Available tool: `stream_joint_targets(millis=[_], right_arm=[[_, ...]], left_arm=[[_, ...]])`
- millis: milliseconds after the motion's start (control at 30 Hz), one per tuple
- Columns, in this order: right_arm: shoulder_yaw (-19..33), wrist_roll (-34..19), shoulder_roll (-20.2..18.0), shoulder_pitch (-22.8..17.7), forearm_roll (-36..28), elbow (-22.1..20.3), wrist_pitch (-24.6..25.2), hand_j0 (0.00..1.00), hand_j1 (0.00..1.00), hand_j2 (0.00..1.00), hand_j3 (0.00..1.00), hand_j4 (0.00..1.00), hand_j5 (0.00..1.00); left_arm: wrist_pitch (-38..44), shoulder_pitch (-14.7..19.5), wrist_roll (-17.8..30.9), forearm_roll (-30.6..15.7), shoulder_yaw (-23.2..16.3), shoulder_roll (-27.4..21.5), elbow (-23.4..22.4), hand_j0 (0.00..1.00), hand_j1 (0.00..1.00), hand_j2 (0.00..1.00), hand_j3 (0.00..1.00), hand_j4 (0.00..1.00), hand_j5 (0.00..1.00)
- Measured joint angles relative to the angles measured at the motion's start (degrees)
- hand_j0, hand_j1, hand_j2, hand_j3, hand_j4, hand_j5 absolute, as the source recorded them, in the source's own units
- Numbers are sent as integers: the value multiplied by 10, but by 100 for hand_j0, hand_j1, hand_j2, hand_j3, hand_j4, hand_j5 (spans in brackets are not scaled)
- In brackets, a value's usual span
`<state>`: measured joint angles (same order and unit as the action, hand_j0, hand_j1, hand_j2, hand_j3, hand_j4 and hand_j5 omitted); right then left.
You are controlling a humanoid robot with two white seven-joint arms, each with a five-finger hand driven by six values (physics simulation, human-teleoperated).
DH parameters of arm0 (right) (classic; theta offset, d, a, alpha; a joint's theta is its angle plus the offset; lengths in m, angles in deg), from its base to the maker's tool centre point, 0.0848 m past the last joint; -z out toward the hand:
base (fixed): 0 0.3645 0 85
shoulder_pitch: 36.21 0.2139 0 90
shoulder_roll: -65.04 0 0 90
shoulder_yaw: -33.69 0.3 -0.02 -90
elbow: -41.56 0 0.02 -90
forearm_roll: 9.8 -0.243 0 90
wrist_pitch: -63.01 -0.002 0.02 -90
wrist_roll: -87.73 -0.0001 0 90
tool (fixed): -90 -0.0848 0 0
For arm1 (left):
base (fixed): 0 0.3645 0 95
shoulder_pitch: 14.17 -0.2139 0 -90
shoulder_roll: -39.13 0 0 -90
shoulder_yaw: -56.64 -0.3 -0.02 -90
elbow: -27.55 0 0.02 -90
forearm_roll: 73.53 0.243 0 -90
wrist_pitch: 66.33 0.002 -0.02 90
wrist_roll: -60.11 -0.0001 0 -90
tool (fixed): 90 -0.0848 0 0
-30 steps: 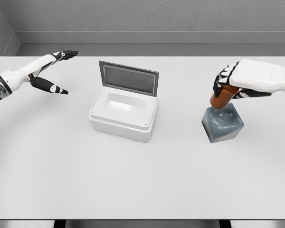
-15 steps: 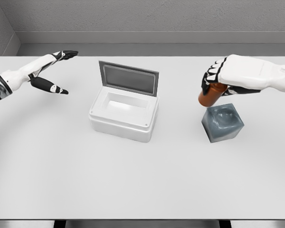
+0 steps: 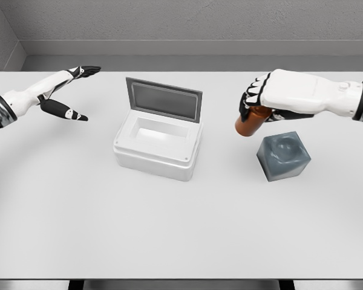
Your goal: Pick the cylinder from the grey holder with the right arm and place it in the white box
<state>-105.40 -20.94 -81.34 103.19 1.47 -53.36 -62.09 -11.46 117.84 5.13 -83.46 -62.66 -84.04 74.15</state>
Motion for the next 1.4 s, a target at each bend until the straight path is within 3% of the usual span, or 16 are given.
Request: stream_joint_targets(millis=[1400], right_arm=[[1,9,116,12,-8,22,0,44,44,44,44,44,44]], left_arm=[[0,-2,0,-1,-5,2,4,100,100,100,100,100,100]])
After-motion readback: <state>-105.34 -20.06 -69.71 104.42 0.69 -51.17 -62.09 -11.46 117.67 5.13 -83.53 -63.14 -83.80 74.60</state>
